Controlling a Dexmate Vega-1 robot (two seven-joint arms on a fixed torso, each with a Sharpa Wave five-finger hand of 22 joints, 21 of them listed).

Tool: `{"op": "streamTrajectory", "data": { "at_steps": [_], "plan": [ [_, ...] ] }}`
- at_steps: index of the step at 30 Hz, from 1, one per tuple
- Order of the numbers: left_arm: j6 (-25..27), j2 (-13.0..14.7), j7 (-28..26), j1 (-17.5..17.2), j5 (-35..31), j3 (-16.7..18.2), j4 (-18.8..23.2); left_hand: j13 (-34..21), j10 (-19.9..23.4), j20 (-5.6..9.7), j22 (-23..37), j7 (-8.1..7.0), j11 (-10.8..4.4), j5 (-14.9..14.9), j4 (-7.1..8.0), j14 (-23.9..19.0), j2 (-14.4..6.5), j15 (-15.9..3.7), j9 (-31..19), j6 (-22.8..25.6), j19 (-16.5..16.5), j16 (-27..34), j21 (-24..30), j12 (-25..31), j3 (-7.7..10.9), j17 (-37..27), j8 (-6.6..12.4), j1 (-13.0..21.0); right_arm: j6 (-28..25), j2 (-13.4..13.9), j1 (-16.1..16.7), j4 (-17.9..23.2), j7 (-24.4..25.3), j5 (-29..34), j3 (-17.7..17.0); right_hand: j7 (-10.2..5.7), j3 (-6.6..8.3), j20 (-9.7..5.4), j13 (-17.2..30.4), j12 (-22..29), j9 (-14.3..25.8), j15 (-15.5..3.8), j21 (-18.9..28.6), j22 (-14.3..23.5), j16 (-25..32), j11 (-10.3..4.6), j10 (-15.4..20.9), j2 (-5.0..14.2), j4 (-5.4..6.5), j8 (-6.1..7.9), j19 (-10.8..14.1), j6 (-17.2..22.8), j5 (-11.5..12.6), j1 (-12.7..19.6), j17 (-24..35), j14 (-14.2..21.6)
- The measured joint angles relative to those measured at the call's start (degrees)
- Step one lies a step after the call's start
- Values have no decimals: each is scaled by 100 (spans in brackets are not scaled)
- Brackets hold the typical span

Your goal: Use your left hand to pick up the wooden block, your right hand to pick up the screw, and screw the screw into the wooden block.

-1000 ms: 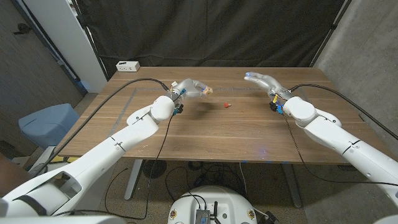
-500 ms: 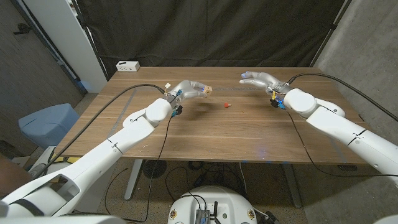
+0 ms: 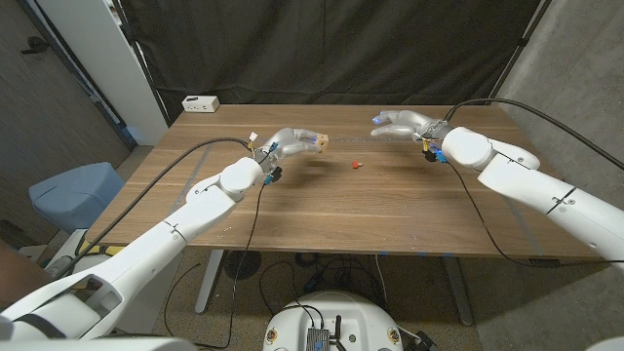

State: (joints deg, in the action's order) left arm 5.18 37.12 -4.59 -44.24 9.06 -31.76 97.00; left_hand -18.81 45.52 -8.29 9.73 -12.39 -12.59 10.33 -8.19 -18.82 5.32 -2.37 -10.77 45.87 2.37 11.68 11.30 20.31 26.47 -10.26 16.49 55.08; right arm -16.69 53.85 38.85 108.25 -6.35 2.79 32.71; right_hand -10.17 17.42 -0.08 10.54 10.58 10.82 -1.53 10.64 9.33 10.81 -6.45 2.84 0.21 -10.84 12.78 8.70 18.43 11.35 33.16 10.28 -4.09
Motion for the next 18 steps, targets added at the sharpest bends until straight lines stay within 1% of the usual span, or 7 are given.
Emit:
{"op": "streamTrajectory", "data": {
  "at_steps": [1,2,6,10,13,16,18],
  "plan": [
    [-39,5,14,-1,28,5,-26,0,0,0,0,0,0,0,0,0,-20,0,-1,0,0,0,0,0,0,0,0,-19,-7,2,-9,3,-14,18,8,-21,33,0,0,0,0,0,0,0,0,0,0,-42,1,0,0,21,0,45,0,0],
    [-56,9,19,-2,42,9,-42,1,0,0,0,0,0,0,0,0,-30,0,-1,0,0,0,0,0,0,-4,0,-30,-44,11,-55,20,-80,104,45,-20,46,13,0,0,0,0,0,0,0,0,0,-11,1,0,13,20,0,73,0,0],
    [-244,23,88,-2,163,32,-170,2,0,0,0,0,0,0,0,0,-30,0,-5,0,0,0,0,0,0,-29,0,-30,-163,26,-212,80,-297,390,170,-40,46,31,0,0,0,20,0,0,0,0,0,-51,1,44,31,40,0,172,0,20],
    [-408,26,171,-1,282,46,-266,2,0,0,22,-3,0,0,0,0,-30,0,-5,3,0,0,0,-40,0,-28,0,-30,-268,30,-404,133,-539,682,328,-62,90,102,0,0,0,20,0,1,0,-31,-30,-94,-2,44,40,62,0,291,0,20],
    [-482,27,211,8,337,71,-388,2,0,0,30,-22,0,0,5,0,-30,0,-4,22,0,0,0,-40,-5,-28,-1,-30,-312,30,-476,148,-682,858,380,-72,130,102,-1,0,0,64,0,1,0,-27,-34,-147,-11,44,40,70,0,345,0,36],
    [-669,23,309,16,483,95,-508,1,0,0,29,-23,0,0,24,0,-30,0,-4,22,0,0,0,-40,-25,-28,-1,-30,-332,17,-646,155,-878,1088,522,-122,137,103,-1,0,27,73,0,1,0,1,-61,-163,-4,44,41,81,0,420,-1,29],
    [-730,14,343,20,536,115,-594,-18,0,0,29,-23,0,0,12,0,-30,0,-4,22,0,0,0,-40,-53,-28,-1,-30,-328,6,-716,153,-997,1237,573,-122,137,163,-1,0,27,73,0,1,0,1,-61,-188,-4,44,41,81,0,445,0,29]
  ]
}}
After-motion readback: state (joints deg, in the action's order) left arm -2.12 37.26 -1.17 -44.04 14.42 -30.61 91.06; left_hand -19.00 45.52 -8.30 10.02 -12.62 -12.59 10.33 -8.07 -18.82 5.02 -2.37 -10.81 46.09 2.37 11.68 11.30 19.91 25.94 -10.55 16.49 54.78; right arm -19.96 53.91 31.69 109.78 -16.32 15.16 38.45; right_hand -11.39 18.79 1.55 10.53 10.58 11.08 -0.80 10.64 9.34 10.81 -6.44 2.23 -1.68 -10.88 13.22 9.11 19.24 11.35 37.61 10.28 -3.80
